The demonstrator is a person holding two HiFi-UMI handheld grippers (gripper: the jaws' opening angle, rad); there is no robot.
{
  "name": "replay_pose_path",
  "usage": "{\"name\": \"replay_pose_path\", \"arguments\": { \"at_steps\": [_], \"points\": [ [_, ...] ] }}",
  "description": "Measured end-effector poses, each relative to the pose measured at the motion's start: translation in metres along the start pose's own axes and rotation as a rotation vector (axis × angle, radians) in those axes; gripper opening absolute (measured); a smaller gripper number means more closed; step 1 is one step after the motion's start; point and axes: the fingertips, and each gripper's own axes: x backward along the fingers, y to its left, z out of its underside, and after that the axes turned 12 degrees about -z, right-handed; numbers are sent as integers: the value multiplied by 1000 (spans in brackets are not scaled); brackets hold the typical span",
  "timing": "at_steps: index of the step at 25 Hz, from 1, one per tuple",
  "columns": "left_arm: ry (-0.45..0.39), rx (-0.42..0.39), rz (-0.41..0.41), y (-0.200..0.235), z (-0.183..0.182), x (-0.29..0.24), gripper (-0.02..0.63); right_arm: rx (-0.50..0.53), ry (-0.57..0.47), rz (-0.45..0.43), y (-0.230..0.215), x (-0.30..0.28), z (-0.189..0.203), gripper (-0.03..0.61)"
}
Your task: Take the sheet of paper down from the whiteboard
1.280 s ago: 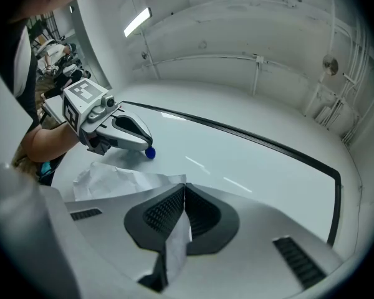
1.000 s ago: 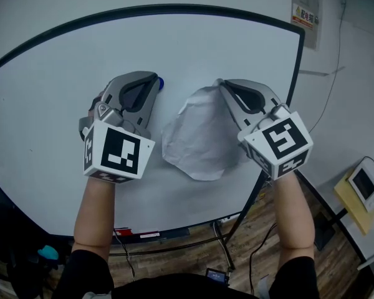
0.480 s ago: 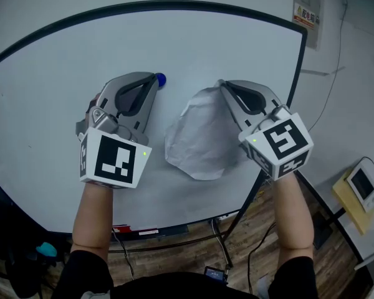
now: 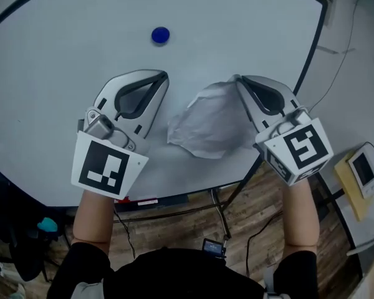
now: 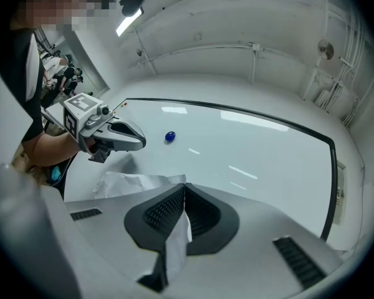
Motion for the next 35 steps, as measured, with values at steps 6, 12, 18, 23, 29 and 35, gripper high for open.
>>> {"name": "replay_pose_path", "arguments": {
  "at_steps": [6, 12, 18, 23, 29, 35],
  "points": [
    [34, 85, 76, -44, 28, 13, 11, -74, 48, -32, 29, 7, 45, 21],
    [65, 322, 204, -98, 53, 33, 11, -186, 119, -79, 74, 20, 103, 21],
    [147, 288, 303, -157, 88, 64, 11, -336, 153, -116, 118, 38, 157, 21],
    [201, 380, 346, -197, 124, 98, 11, -463, 139, -150, 159, 46, 202, 21],
    [317, 601, 367, -250, 165, 150, 11, -646, 163, -155, 210, 70, 273, 21],
    [423, 725, 420, -294, 194, 195, 11, -815, 130, -214, 270, 101, 341, 20]
  ]
}}
